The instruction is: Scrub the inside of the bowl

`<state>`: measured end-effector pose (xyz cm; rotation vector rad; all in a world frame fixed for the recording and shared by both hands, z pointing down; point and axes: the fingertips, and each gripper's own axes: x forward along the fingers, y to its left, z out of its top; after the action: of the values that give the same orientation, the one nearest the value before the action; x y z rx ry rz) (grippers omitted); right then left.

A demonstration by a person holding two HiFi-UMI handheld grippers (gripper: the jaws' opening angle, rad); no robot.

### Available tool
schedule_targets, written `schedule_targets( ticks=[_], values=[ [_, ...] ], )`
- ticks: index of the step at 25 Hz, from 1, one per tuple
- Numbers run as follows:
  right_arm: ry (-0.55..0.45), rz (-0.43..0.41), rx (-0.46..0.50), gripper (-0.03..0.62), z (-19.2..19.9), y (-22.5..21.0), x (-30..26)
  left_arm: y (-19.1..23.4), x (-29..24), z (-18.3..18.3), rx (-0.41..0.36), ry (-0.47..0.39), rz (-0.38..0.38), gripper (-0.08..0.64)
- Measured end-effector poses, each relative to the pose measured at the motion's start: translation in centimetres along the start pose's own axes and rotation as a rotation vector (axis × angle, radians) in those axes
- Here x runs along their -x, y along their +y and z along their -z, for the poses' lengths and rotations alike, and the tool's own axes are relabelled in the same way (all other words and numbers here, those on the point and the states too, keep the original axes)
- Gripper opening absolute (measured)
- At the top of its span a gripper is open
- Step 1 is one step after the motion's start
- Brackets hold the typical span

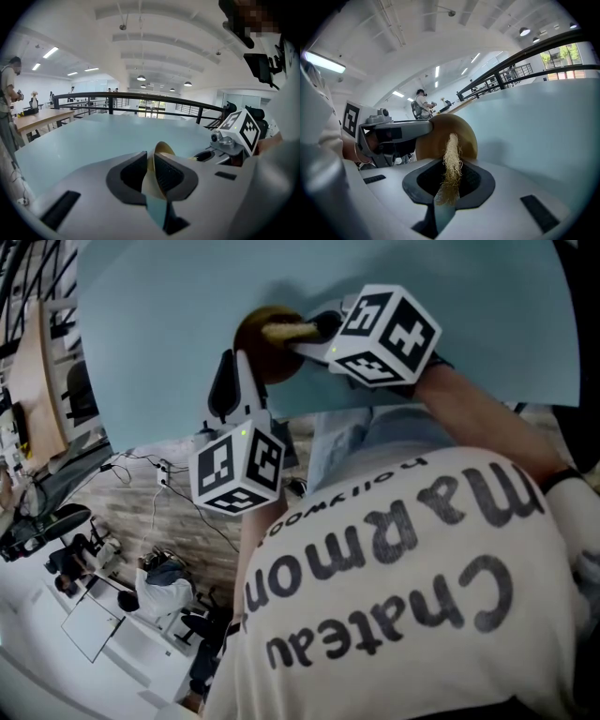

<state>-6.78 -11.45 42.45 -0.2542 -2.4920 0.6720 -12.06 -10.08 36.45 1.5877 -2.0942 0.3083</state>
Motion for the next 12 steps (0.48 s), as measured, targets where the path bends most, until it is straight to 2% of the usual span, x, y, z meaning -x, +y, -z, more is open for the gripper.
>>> schedule_targets(
  ticks=[9, 12],
  values=[
    [-0.016, 0.054, 0.021, 0.060, -0.4, -1.1, 0.4, -0.3, 0.1, 0.2, -0.024, 0.015, 0.011, 0.044],
    [-0.028, 0.070, 0.018, 0.060, 0.1, -1.5, 1.6, -1.5, 0.2, 0.6, -0.026, 0.020, 0.018, 0.044]
  ],
)
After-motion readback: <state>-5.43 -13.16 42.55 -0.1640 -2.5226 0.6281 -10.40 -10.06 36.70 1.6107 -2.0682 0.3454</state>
